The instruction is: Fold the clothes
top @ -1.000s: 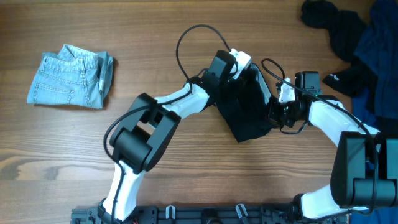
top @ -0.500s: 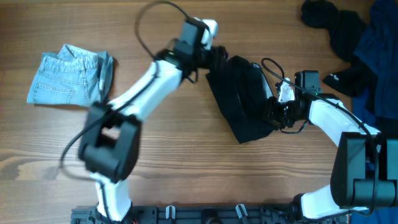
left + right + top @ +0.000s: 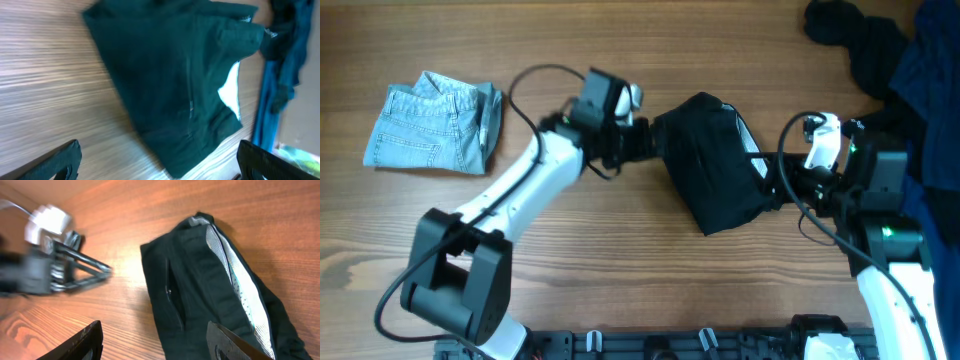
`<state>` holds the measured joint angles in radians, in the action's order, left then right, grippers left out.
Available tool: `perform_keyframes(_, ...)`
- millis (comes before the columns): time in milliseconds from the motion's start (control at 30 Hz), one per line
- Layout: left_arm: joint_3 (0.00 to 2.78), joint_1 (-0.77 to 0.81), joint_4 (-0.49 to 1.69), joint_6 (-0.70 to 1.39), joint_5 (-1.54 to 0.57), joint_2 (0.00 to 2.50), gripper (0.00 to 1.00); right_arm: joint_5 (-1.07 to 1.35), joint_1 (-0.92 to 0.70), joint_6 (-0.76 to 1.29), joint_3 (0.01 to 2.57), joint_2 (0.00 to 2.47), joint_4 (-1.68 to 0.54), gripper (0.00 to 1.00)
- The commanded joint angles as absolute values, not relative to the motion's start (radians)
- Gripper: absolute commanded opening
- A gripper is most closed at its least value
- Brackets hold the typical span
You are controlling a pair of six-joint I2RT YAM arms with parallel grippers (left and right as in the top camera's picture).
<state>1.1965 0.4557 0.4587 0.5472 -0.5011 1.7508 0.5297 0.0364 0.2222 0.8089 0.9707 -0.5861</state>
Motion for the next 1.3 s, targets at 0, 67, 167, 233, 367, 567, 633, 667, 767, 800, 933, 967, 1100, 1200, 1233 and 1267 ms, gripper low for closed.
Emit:
perform_keyframes(0, 1.044, 0.534, 0.267, 0.724, -0.586, 1.770, 1.00, 0.513, 0.043, 0.239, 0.808, 0.943, -0.612, 0.67)
perform_keyframes(67, 1.005, 0.584, 0.196, 0.808, -0.538, 1.810, 1.00, 0.513, 0.043, 0.239, 0.808, 0.955, -0.627, 0.67)
perform_keyframes(167, 1.004, 0.634, 0.134, 0.861, -0.530, 1.885, 1.00, 0.513, 0.043, 0.239, 0.808, 0.975, -0.643, 0.67)
perform_keyframes(233, 1.004, 0.651, 0.064, 0.904, -0.530, 1.933, 1.00, 0.513, 0.043, 0.237, 0.808, 0.990, -0.645, 0.67)
perform_keyframes(367, 1.004, 0.653, -0.047, 0.959, -0.529, 2.015, 1.00, 0.513, 0.043, 0.238, 0.808, 1.009, -0.645, 0.67)
perform_keyframes(567, 1.004, 0.653, -0.162, 0.947, -0.499, 2.049, 0.34, 0.513, 0.043, 0.238, 0.808, 1.025, -0.647, 0.66)
perform_keyframes(633, 1.004, 0.653, -0.170, 0.918, -0.496, 2.049, 0.09, 0.513, 0.043, 0.238, 0.808, 1.025, -0.647, 0.66)
perform_keyframes(667, 1.004, 0.653, -0.174, 0.894, -0.496, 2.049, 0.04, 0.513, 0.043, 0.237, 0.808, 1.025, -0.647, 0.66)
perform_keyframes(767, 1.004, 0.649, -0.176, 0.813, -0.501, 2.044, 0.04, 0.505, 0.043, 0.238, 0.808, 1.025, -0.648, 0.66)
perform_keyframes(800, 1.004, 0.643, -0.177, 0.792, -0.512, 2.037, 0.04, 0.503, 0.043, 0.236, 0.807, 1.025, -0.648, 0.66)
perform_keyframes(933, 1.004, 0.585, -0.164, 0.680, -0.561, 1.951, 0.04, 0.493, 0.043, 0.236, 0.807, 1.025, -0.649, 0.66)
perform_keyframes(967, 1.004, 0.564, -0.148, 0.656, -0.561, 1.918, 0.04, 0.493, 0.043, 0.236, 0.808, 1.025, -0.649, 0.66)
perform_keyframes(1100, 1.004, 0.442, -0.078, 0.577, -0.561, 1.761, 0.04, 0.494, 0.043, 0.239, 0.807, 1.025, -0.649, 0.67)
perform_keyframes(1200, 1.004, 0.324, -0.056, 0.553, -0.561, 1.681, 0.04, 0.494, 0.043, 0.239, 0.808, 1.025, -0.653, 0.66)
perform_keyframes(1233, 1.004, 0.290, -0.056, 0.552, -0.569, 1.665, 0.04, 0.494, 0.043, 0.239, 0.807, 1.025, -0.657, 0.66)
perform_keyframes(1267, 1.004, 0.231, -0.064, 0.529, -0.592, 1.642, 0.04, 0.494, 0.043, 0.238, 0.807, 1.025, -0.661, 0.66)
